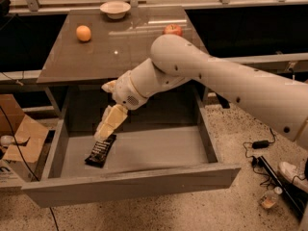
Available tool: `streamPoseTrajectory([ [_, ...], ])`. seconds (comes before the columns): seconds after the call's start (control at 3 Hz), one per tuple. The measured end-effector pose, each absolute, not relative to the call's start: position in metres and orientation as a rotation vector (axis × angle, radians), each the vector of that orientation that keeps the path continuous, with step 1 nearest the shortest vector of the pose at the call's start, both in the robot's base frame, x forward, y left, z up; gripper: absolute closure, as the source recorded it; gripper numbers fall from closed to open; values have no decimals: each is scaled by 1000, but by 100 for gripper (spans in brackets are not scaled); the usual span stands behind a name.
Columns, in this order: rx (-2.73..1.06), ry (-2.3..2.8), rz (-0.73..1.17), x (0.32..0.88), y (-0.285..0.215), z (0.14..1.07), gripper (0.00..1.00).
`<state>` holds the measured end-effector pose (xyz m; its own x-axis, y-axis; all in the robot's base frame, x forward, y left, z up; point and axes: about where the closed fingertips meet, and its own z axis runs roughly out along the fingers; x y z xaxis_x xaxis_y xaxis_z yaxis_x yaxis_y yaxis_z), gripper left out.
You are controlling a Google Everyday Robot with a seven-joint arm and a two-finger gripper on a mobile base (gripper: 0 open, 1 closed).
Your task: Pick rxbar chocolate from top drawer and place on counter
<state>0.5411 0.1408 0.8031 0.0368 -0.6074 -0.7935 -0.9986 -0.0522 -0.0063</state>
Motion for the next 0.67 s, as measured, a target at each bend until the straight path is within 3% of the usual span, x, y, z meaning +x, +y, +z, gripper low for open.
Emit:
streamPoseTrajectory([
  [0.67, -1719, 1582, 826, 569, 160, 749, 0],
])
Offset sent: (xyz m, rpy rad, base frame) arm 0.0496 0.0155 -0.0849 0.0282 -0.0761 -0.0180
